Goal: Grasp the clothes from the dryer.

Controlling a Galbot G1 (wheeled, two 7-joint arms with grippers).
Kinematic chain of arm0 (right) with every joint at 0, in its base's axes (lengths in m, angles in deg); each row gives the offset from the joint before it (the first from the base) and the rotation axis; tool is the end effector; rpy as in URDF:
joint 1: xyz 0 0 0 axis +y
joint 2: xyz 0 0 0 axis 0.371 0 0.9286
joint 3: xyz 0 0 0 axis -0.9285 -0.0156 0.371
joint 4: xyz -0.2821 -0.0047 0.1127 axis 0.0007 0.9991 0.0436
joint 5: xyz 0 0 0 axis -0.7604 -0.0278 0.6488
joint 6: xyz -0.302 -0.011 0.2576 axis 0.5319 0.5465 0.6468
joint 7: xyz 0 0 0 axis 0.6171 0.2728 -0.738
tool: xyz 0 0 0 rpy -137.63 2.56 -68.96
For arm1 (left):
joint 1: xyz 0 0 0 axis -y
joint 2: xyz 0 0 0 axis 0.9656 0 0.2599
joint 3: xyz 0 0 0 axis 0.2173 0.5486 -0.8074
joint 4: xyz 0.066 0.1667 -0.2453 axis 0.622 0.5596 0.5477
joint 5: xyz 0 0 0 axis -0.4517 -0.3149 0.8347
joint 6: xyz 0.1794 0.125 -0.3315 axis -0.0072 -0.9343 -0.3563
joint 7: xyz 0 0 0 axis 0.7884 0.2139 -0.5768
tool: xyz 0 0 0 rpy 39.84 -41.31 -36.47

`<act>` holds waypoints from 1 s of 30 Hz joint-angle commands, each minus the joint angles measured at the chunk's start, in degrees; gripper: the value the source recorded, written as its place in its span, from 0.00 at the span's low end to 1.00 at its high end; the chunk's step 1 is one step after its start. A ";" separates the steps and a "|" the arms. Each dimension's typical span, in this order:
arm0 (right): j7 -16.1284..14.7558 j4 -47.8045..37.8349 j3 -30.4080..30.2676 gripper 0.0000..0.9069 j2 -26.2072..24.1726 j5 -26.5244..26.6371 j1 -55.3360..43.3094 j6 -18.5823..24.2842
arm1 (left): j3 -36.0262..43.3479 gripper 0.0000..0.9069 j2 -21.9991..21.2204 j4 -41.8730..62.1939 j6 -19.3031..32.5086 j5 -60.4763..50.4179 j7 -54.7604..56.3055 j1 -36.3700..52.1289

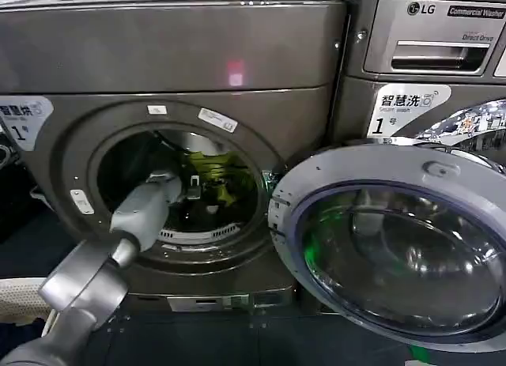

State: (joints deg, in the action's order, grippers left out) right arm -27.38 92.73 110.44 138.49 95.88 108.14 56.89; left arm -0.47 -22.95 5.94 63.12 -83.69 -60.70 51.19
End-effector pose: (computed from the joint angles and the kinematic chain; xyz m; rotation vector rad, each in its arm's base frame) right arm -0.0186 -0.3701 0.1567 1.1986 2.2402 -0.7402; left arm 0.6574 0.0580 -0.2225 -0.9446 -1.5469 -1.4750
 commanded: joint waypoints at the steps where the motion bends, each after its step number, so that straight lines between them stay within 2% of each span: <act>1: -0.01 0.24 -0.42 1.00 0.27 -0.25 -0.15 0.18 | 0.25 0.00 -0.04 0.35 0.11 -0.17 -0.39 -0.23; 6: -0.10 -0.12 -0.35 1.00 0.32 -0.82 -0.06 0.60 | -0.21 0.00 -0.17 0.37 0.26 1.01 -0.33 -0.59; 10: -0.10 0.11 -0.38 1.00 0.67 -0.88 -0.03 0.76 | -4.95 0.00 -0.56 -0.47 -0.40 3.32 1.08 -0.73; 16: -0.07 0.44 -0.61 1.00 1.05 -0.89 -0.16 0.87 | -13.35 0.00 -0.19 -4.12 -4.72 15.47 4.94 -1.18; 20: -0.03 0.68 -0.85 1.00 1.11 -0.92 -0.13 0.86 | -17.81 0.00 -0.12 -6.04 -4.82 23.51 5.00 -2.56; 23: -0.01 0.58 -0.73 1.00 1.11 -0.92 -0.01 0.89 | -25.58 0.00 -0.60 -6.21 -5.88 31.60 6.96 -3.01; 30: -0.01 0.82 -1.23 1.00 1.17 -1.00 -0.27 0.97 | -34.52 0.00 -1.17 -8.41 -6.41 46.31 16.08 -5.38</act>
State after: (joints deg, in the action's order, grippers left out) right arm -27.41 93.53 109.25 139.66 94.94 107.90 57.80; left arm -22.16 -23.85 -0.18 58.15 -56.34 -52.51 47.39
